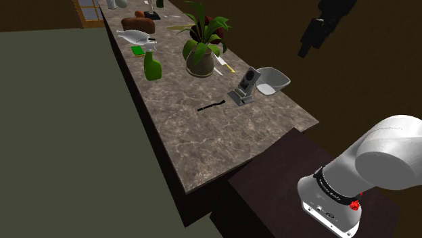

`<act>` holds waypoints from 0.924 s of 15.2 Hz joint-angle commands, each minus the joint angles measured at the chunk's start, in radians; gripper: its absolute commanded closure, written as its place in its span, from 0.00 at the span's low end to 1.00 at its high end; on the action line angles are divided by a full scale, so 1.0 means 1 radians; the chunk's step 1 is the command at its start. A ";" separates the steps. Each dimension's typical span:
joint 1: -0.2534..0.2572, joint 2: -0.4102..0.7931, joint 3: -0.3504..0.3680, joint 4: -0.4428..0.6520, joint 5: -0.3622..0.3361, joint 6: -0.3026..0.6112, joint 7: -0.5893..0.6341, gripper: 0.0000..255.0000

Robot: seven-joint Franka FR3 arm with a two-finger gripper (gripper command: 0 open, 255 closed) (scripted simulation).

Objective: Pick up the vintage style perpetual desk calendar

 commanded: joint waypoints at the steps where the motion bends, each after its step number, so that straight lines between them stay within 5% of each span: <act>1: 0.000 0.000 0.000 0.000 0.000 0.000 0.000 0.00; 14: -0.034 0.383 -0.217 0.044 0.049 0.360 -0.147 0.00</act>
